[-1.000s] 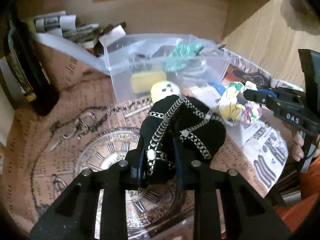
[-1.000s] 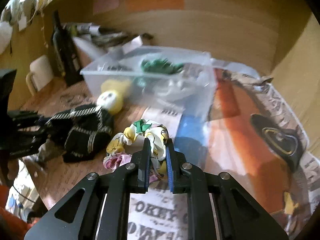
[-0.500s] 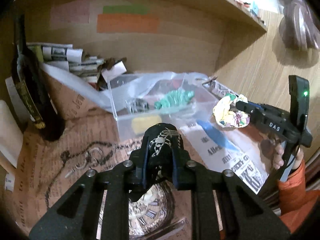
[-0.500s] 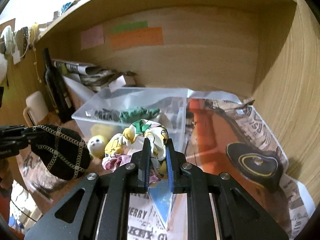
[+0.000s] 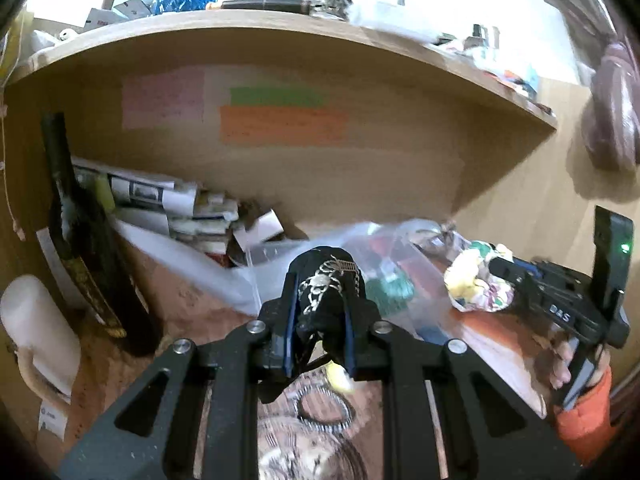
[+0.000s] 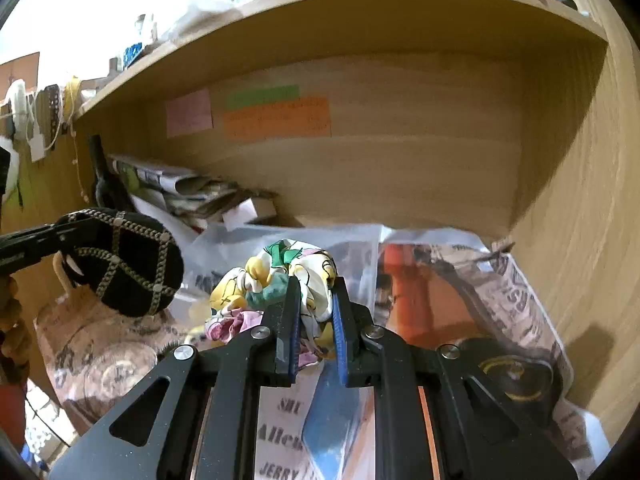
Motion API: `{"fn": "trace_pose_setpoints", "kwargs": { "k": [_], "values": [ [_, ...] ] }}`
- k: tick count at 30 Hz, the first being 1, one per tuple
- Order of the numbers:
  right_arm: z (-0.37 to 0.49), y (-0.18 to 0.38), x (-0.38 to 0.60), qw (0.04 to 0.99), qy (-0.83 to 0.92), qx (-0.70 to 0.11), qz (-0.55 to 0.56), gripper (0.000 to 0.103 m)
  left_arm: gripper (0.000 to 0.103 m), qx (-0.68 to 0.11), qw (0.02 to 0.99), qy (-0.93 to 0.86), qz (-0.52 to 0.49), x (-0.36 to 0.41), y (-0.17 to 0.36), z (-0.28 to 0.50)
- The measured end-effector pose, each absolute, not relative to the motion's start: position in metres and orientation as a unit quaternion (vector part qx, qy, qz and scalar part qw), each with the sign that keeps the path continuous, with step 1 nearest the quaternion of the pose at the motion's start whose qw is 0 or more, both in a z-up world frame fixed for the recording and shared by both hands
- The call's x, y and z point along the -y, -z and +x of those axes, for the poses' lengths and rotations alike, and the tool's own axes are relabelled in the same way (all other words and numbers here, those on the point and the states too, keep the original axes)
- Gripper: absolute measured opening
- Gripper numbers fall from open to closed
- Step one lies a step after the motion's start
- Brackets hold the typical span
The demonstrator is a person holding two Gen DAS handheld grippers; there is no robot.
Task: Organize soft objects
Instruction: 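Drop the black pouch into the box with the left gripper while the right drops the fabric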
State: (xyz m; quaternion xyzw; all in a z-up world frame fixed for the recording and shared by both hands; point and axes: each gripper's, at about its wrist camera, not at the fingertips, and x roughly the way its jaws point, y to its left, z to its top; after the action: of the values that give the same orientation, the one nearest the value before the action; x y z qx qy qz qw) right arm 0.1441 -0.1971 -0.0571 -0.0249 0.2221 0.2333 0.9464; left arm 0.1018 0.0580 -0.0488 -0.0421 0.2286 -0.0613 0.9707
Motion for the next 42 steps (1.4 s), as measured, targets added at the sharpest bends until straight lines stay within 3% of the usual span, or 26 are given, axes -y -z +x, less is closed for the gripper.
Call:
{"fn": "trace_pose_setpoints", "kwargs": {
  "k": [10,23,30,33,35,42],
  "values": [
    [0.179,0.051,0.174,0.946,-0.233,-0.223,-0.041,0.013,0.019,-0.245,0.967,0.042,-0.052,-0.056,0.061,0.166],
    [0.236,0.088,0.147,0.928,-0.22,-0.296,-0.057,0.013,0.019,-0.327,0.942,0.054,-0.053,-0.034,0.113,0.233],
    [0.244,0.109,0.132,0.919,-0.217,-0.32,-0.082,0.016,0.029,-0.368,0.928,0.041,-0.036,-0.038,0.134,0.242],
    [0.246,0.111,0.131,0.918,-0.211,-0.325,-0.086,0.03,0.044,-0.377,0.925,0.045,-0.034,-0.039,0.134,0.24],
    [0.243,0.109,0.132,0.919,-0.209,-0.322,-0.087,0.047,0.05,-0.376,0.924,0.051,-0.038,-0.04,0.131,0.235],
    [0.223,0.091,0.137,0.927,-0.217,-0.294,-0.086,0.067,0.074,-0.349,0.935,0.055,-0.023,-0.036,0.108,0.207]
  ]
}}
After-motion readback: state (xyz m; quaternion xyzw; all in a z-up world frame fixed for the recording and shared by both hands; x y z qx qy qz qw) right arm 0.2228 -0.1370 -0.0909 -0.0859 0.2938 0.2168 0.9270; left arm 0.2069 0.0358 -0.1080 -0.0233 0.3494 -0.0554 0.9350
